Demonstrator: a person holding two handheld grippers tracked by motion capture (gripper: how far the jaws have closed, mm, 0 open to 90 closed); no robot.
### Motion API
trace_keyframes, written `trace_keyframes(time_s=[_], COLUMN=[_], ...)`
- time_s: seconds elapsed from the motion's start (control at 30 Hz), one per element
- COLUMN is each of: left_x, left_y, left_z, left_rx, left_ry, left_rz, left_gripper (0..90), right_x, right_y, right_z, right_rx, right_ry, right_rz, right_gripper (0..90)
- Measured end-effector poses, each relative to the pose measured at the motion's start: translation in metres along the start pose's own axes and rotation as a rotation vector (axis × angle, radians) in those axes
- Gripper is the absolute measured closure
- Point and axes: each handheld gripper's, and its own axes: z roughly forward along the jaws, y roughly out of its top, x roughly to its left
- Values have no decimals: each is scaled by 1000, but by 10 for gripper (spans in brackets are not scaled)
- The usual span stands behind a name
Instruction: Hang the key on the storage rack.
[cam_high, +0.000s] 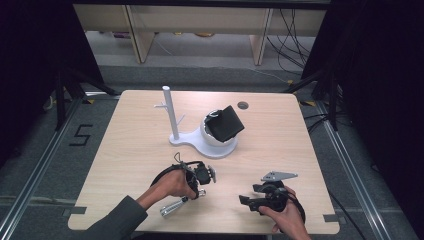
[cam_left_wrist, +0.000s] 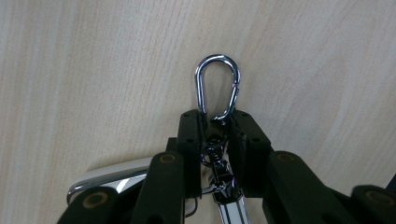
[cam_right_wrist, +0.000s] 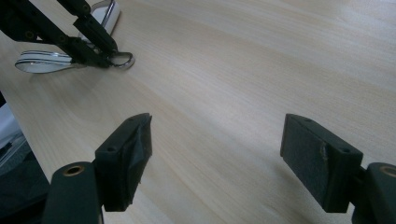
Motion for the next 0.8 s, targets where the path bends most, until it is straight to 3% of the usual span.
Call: trace_keyframes(time_s=[0.07, 0.1, 0.27, 0.37, 0.47, 0.57, 0.63, 0.77, 0.8], left_x=[-1, -2, -1, 0, 2, 2, 5, 4, 7], left_y=[0, 0, -1, -3, -6, -7, -9, -12, -13], left_z=[0, 0, 0, -1, -5, -7, -10, -12, -16], left_rx=[-2, -3, -14, -14, -27, -39, -39, -52, -57], left_ry=[11, 15, 16, 12, 17, 11, 13, 3, 17], left_rz=[14, 22, 19, 25, 34, 17, 22, -4, 1], left_gripper=[743, 744, 745, 746, 746, 747, 747, 747, 747], right_x=[0, 0, -1, -1, -1, -1, 0, -1, -1], right_y=[1, 0, 1, 0, 0, 0, 0, 0, 0], right_z=[-1, 0, -1, 1, -1, -1, 0, 0, 1], right_rx=[6, -2, 1, -2, 2, 4, -2, -5, -5], right_ry=[-19, -3, -28, -1, -29, -30, -5, -11, -10], right_rz=[-5, -2, -13, 0, -14, -3, 6, -7, -6], right_gripper=[259, 260, 260, 260, 260, 260, 261, 261, 261])
